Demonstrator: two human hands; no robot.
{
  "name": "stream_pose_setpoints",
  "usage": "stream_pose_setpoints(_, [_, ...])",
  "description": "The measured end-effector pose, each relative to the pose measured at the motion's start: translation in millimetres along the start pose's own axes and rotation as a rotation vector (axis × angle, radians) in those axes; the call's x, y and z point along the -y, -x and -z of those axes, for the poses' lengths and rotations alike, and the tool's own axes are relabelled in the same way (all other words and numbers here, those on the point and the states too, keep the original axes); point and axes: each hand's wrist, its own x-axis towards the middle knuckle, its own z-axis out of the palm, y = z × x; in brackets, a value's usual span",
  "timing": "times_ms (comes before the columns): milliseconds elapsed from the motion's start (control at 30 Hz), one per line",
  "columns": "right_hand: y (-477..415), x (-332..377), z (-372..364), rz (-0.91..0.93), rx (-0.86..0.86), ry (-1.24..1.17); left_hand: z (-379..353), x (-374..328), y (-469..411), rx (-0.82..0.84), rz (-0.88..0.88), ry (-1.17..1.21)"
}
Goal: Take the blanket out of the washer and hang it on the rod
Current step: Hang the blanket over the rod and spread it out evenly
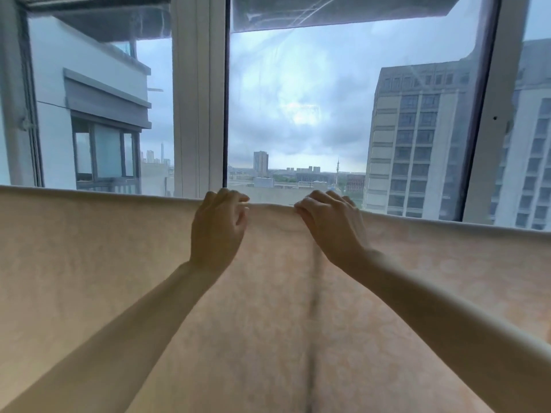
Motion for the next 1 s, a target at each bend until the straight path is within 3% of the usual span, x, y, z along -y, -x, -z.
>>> stream_pose_setpoints(100, [-4.6,2.6,-1.4,-0.034,-0.028,-0.005,9.2,40.9,-23.8,0.095,0.020,-0.056])
stream_pose_setpoints(233, [-1.9,3.6,-10.6,-0.020,-0.112,0.017,18.1,80.2,-21.3,0.228,-0.042,0.046])
stream_pose_setpoints(600, [5.6,-10.3,-44.1,0.268,-0.240,0.031,6.0,100.3,7.7,-0.029,-0.162,-0.077])
stream_pose_setpoints(800, [10.1,-12.7,-50.1,0.451,-0.135,0.186,-10.6,107.3,32.7,0.074,-0.149,-0.159])
stream_pose_setpoints(1000, [-25.5,14.6,-46.7,0.321,0.039,0.087,-17.1,99.5,32.4,0.118,-0.183,-0.190])
